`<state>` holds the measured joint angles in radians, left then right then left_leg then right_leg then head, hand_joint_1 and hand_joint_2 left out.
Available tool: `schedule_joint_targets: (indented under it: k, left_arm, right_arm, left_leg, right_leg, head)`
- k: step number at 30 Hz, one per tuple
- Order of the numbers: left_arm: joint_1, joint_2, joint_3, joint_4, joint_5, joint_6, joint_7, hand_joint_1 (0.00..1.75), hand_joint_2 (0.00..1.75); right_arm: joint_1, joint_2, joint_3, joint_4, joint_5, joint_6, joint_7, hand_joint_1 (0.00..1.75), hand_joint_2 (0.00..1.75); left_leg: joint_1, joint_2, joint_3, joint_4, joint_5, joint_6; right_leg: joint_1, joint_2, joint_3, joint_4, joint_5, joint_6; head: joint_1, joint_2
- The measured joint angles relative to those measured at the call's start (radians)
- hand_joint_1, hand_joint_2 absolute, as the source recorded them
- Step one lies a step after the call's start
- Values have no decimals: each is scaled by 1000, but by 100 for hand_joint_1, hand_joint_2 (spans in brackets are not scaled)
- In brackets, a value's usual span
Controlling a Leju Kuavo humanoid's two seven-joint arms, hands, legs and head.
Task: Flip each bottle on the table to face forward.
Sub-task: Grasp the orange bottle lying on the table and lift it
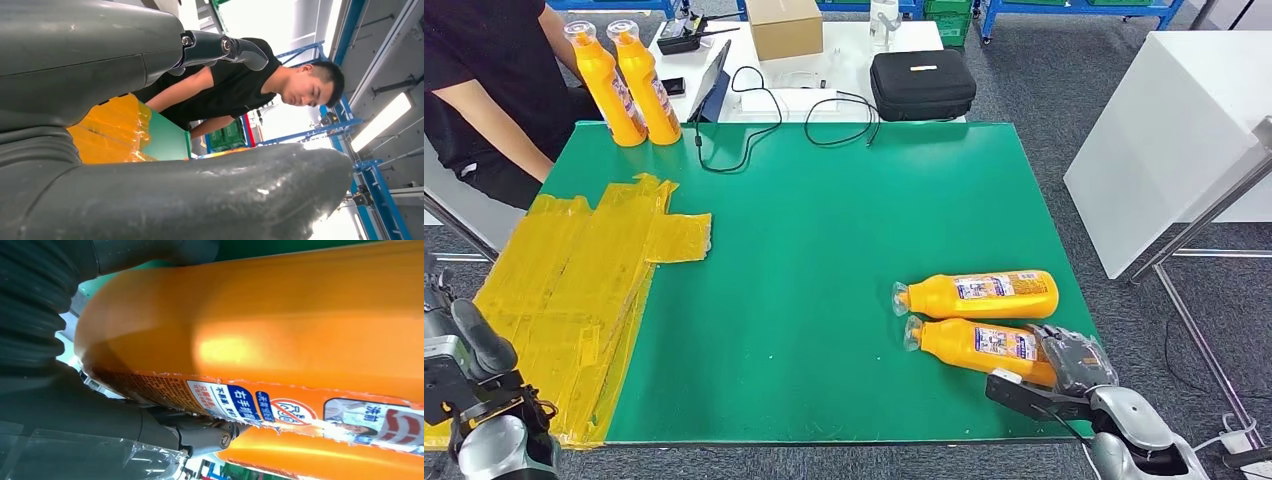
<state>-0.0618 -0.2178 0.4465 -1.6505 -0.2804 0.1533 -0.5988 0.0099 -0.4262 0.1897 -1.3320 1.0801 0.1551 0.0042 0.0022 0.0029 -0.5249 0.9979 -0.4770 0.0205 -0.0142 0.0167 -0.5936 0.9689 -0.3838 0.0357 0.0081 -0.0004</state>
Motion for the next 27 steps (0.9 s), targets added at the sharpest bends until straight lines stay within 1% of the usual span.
schedule_joint_targets:
  k: [8,12,14,16,18,20,21,24,27]
  left_arm:
    - [-1,1,-5,3,13,-16,6,0,0]
    - [1,1,-14,3,65,-74,40,0,0]
    - [6,1,-18,3,101,-111,58,0,87]
    - [19,1,-23,3,176,-184,88,0,175]
    - [47,0,-30,1,294,-292,132,0,175]
    - [91,-3,-43,-3,400,-391,165,0,175]
    - [113,-6,-50,-6,435,-426,174,0,175]
    - [161,-15,-72,-13,489,-483,192,0,175]
    - [207,-23,-111,-21,578,-583,228,0,175]
  right_arm:
    - [-7,-8,11,6,-19,1,0,175,175]
    - [-11,0,16,13,-29,-9,1,175,175]
    - [-11,11,17,14,-40,-28,-3,175,175]
    - [-4,33,14,12,-71,-71,-33,175,175]
    - [18,70,5,-15,-142,-115,-96,175,175]
    - [56,113,-3,-79,-238,-126,-161,175,175]
    - [75,133,-5,-118,-279,-124,-182,175,175]
    - [109,173,-13,-209,-339,-116,-212,175,175]
    - [133,207,-29,-296,-410,-113,-279,175,175]
  left_leg:
    - [0,0,0,0,0,0]
    - [0,0,-1,0,-1,1]
    - [0,0,-1,0,-1,1]
    - [0,1,-1,0,-1,1]
    - [1,1,-2,0,-1,1]
    - [1,0,-5,0,-1,0]
    - [1,-1,-6,0,0,0]
    - [1,-3,-11,0,1,0]
    - [1,-4,-13,0,1,0]
  right_leg:
    - [0,0,0,0,0,0]
    - [0,0,0,0,0,0]
    - [0,0,0,0,0,0]
    - [0,0,0,0,0,0]
    - [0,0,-1,0,0,0]
    - [0,0,-4,0,0,0]
    - [0,0,-6,1,-1,0]
    - [0,-2,-10,1,-1,0]
    - [0,-3,-10,1,-1,0]
  head:
    - [0,0]
    - [0,0]
    - [0,0]
    - [0,0]
    - [0,0]
    - [-1,0]
    - [-1,0]
    - [0,0]
    - [0,0]
